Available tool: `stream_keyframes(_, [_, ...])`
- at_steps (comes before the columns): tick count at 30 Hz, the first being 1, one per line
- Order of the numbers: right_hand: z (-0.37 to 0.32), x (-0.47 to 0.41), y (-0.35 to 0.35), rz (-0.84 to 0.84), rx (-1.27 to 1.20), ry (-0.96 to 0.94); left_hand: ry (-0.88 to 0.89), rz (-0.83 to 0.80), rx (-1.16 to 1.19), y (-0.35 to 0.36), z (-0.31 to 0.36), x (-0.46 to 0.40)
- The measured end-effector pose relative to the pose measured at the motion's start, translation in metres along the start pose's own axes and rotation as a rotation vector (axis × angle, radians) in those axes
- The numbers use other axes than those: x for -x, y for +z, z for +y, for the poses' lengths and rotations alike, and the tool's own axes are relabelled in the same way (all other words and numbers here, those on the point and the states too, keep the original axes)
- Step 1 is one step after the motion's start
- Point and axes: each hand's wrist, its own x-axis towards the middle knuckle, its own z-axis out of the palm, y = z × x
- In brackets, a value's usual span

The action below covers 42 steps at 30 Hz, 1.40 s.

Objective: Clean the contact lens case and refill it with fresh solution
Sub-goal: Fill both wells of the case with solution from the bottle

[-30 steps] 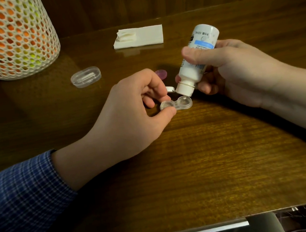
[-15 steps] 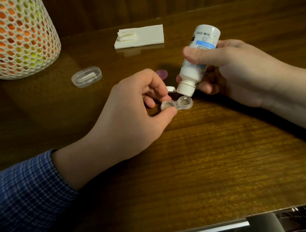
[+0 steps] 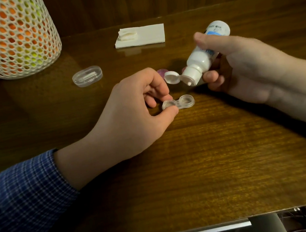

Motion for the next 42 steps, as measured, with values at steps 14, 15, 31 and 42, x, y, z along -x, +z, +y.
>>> stream_keyframes(14, [0.0031,0.0028,0.0038,-0.022,0.153,-0.049,0.007,0.007,-0.007,0.0002,0.0009,0.0003])
stream_keyframes(15, [0.003,0.0031,0.0038,-0.024,0.155,-0.052,0.008,0.008,-0.009,0.0,0.0009,0.0003])
stream_keyframes(31, [0.0021,0.0041,0.0064,-0.016,0.176,-0.055,0.001,0.009,-0.011,0.0005,-0.0002,0.0004])
stream_keyframes(42, [0.0018,0.004,0.0061,-0.013,0.178,-0.047,0.002,0.01,-0.003,0.0006,-0.0004,0.0002])
